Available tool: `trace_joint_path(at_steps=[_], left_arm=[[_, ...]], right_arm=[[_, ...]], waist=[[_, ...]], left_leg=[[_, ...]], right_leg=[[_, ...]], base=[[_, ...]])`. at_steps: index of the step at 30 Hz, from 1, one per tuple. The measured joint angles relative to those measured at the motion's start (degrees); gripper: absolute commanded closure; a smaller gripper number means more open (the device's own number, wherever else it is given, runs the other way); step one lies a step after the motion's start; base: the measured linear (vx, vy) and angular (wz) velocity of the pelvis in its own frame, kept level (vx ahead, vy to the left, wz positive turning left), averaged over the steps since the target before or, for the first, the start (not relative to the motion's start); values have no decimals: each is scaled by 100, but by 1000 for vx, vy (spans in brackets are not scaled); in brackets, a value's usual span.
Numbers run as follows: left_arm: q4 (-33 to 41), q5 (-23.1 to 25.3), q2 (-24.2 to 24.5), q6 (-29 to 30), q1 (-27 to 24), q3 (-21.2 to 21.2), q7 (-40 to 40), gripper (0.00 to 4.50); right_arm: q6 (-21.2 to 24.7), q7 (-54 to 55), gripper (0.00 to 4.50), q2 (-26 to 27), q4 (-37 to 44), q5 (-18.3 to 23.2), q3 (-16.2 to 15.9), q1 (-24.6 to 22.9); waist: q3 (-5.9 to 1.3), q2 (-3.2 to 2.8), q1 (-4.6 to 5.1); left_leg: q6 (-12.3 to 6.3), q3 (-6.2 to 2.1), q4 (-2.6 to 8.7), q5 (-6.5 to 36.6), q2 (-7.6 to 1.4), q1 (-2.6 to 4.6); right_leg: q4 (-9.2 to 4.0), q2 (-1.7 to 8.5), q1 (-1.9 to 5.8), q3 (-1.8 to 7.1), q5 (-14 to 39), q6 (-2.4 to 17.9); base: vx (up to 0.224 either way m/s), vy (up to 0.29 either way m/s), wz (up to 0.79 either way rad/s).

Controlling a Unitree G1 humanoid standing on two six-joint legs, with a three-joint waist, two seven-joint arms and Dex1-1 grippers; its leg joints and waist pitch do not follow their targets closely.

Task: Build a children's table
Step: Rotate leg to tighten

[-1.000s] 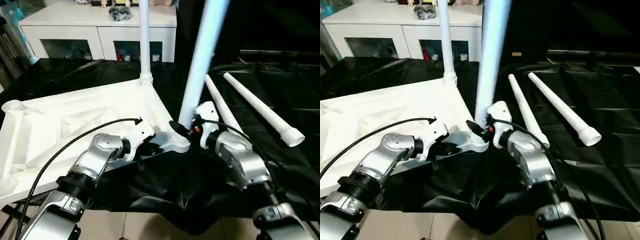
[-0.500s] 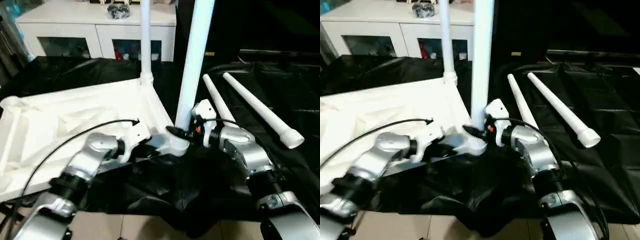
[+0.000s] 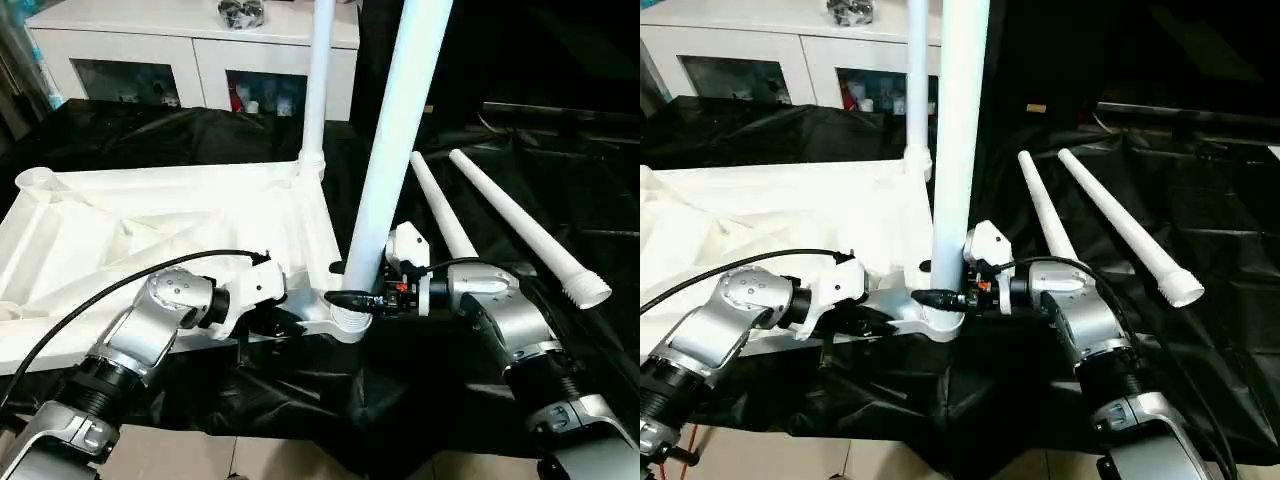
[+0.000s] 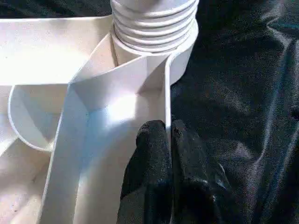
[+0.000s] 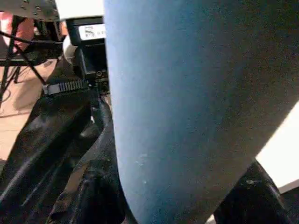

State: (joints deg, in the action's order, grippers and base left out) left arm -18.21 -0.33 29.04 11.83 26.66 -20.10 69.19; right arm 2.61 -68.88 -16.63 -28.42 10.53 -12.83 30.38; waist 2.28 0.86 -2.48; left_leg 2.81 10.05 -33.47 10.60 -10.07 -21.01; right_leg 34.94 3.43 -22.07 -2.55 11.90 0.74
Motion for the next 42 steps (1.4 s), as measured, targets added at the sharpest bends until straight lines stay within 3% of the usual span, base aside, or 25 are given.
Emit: trace_joint_path(at_steps=[4,9,17,22,34,36,42], left_arm=[[49,0,-41,163,2,11,-140,450],[-64,69,-373,636,96,191,-892,450],[-195,384,-1366,1844,493,408,-2592,450],[-189,532,-1827,2217,582,481,-3246,450],[-181,575,-1875,2376,612,473,-3452,450],[-177,573,-1861,2369,613,472,-3450,450],[-81,523,-1738,2321,609,454,-3307,450]], right_arm=[[-49,122,262,85,-227,5,37,113],[-217,1333,262,474,-883,-168,237,428],[-270,3453,262,1077,-2036,-430,622,1172],[-243,4154,262,1306,-2561,-448,899,1523],[-218,4513,262,1497,-2944,-574,1021,1795],[-217,4480,192,1524,-2994,-561,1098,1833],[-157,4214,148,1549,-3139,-394,1267,1760]], waist=[[1,4,17],[8,6,89],[27,-23,54],[29,-29,29],[42,-65,58],[45,-75,64],[74,-120,72]], left_leg=[[3,0,1,-2,0,5],[11,-2,-1,-7,-2,15],[12,-2,-7,-8,-1,1],[10,-2,4,-6,-1,-4],[11,-3,-4,-7,0,5],[11,-3,-3,-7,0,5],[10,-2,4,-7,0,-13]], right_leg=[[7,0,0,-1,-1,1],[13,0,-6,-2,-14,21],[10,0,-12,-1,-22,32],[-3,0,-12,-5,-20,30],[-1,0,-4,-1,-20,30],[0,0,-5,-2,-20,30],[-1,0,-22,-3,-21,31]], base=[[0,0,0],[0,0,0],[0,0,0],[0,0,0],[0,0,0],[0,0,0],[0,0,0]])
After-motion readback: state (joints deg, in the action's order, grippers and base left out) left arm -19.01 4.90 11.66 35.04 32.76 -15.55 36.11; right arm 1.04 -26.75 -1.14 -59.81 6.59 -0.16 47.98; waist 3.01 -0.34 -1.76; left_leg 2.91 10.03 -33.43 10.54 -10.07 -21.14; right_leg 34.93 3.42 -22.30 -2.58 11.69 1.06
